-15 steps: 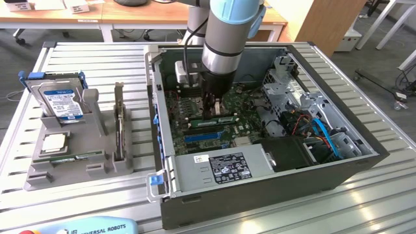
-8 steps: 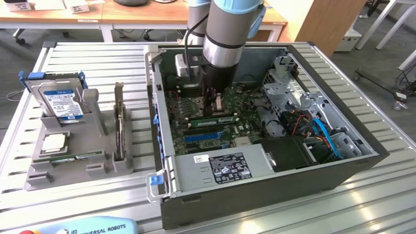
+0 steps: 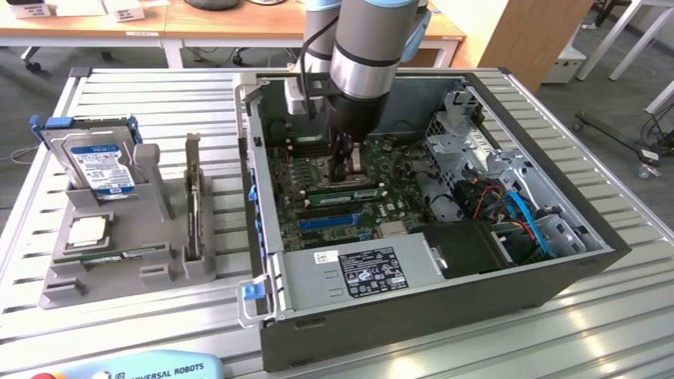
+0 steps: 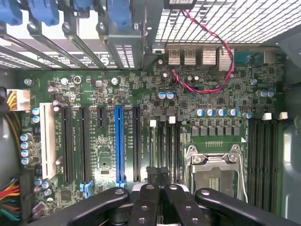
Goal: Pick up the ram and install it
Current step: 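Press down the ram until it locks into place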
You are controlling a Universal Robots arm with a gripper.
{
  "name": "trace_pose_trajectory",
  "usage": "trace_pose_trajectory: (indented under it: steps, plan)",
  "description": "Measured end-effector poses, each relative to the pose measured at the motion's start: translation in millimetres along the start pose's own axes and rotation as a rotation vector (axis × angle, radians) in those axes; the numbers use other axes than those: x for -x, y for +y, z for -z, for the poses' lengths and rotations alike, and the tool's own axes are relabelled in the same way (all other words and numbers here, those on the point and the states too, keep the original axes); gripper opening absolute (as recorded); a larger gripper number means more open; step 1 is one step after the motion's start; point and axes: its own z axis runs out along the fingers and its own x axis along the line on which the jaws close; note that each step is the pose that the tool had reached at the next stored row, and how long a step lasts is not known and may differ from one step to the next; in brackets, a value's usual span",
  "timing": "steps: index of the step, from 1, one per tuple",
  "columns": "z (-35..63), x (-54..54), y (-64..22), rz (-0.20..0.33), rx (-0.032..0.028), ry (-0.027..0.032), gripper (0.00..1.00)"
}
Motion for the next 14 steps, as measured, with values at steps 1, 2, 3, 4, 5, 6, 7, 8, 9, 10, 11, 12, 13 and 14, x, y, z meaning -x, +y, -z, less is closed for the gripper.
trace_pose_trajectory:
  steps: [1, 2, 3, 4, 5, 6, 7, 8, 9, 10, 11, 12, 13, 14]
  plan:
    - [1.5, 0.1, 0.0, 0.000, 0.0000, 0.0000, 0.10]
    - [3.1, 0.1, 0.1, 0.000, 0.0001, 0.0001, 0.10]
    - [4.7, 0.2, 0.1, 0.000, 0.0000, 0.0001, 0.10]
    - [5.5, 0.2, 0.1, 0.000, 0.0001, 0.0002, 0.10]
    - [5.5, 0.3, 0.1, 0.000, -0.0001, 0.0000, 0.10]
    - [5.5, 0.3, 0.1, 0.000, -0.0001, 0.0000, 0.10]
    - [5.5, 0.3, 0.1, 0.000, 0.0000, 0.0000, 0.10]
    - [5.5, 0.3, 0.1, 0.000, 0.0000, 0.0000, 0.10]
    - [5.6, 0.3, 0.1, 0.000, 0.0000, 0.0000, 0.10]
    - [5.6, 0.2, -0.4, 0.000, 0.0001, 0.0003, 0.10]
    - [5.7, 0.3, -1.3, 0.000, 0.0001, 0.0004, 0.10]
    - [5.7, 0.3, -2.5, 0.000, 0.0001, 0.0004, 0.10]
    - [5.7, 0.4, -3.8, 0.000, 0.0001, 0.0002, 0.10]
    - [5.7, 0.4, -5.2, 0.000, 0.0001, 0.0002, 0.10]
